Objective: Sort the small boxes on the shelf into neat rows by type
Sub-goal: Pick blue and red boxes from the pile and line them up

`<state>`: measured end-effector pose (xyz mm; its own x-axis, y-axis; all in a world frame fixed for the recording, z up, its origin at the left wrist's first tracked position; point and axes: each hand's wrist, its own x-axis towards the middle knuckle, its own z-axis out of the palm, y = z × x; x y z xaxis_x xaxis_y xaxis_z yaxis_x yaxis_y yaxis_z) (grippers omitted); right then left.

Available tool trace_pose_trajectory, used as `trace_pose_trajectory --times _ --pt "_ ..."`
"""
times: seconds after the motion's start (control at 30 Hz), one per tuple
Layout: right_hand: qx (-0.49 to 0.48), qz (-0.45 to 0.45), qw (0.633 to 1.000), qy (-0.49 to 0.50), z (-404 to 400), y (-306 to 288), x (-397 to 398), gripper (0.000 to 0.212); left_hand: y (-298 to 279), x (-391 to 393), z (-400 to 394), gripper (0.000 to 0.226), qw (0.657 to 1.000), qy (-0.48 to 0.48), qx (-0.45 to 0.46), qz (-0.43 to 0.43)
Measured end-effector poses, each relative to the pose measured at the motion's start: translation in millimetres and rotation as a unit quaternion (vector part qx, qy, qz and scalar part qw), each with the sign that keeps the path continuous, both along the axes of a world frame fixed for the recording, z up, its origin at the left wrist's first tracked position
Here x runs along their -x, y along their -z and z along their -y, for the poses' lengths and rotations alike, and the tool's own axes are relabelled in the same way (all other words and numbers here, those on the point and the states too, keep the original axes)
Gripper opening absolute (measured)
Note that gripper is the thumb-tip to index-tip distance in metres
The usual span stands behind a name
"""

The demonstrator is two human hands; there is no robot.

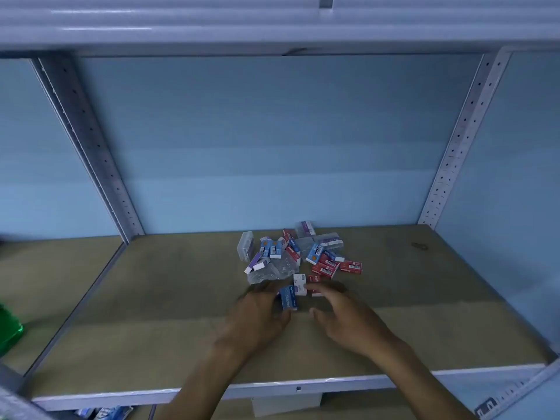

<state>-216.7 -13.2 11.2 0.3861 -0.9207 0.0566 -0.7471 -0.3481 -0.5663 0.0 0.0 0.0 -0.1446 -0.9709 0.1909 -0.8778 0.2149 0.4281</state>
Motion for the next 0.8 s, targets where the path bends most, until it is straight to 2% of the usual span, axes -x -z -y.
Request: trace_pose_trajectory --times 0.13,0.33,0.53,0.8 --pt "0.012 -0.014 1.0 0.012 24.6 2.0 0.0 0.052 5.4 1.2 7.6 0.063 1.0 0.008 -0.001 0.019" --pt "0.098 -0.134 0.983 0.077 89.1 -3.1 -12.8 0.054 4.4 9.5 20.9 0.071 0.996 -0.013 -0.023 0.081" --pt "0.144 -0.199 0.967 0.071 121.0 -0.7 -22.0 0.056 6.6 11.4 26.4 0.076 0.989 -0.007 -0.043 0.138" --pt "0.165 -0.183 0.967 0.069 129.2 9.7 -23.0 0.038 6.6 10.5 26.2 0.072 0.99 -0.01 -0.03 0.136"
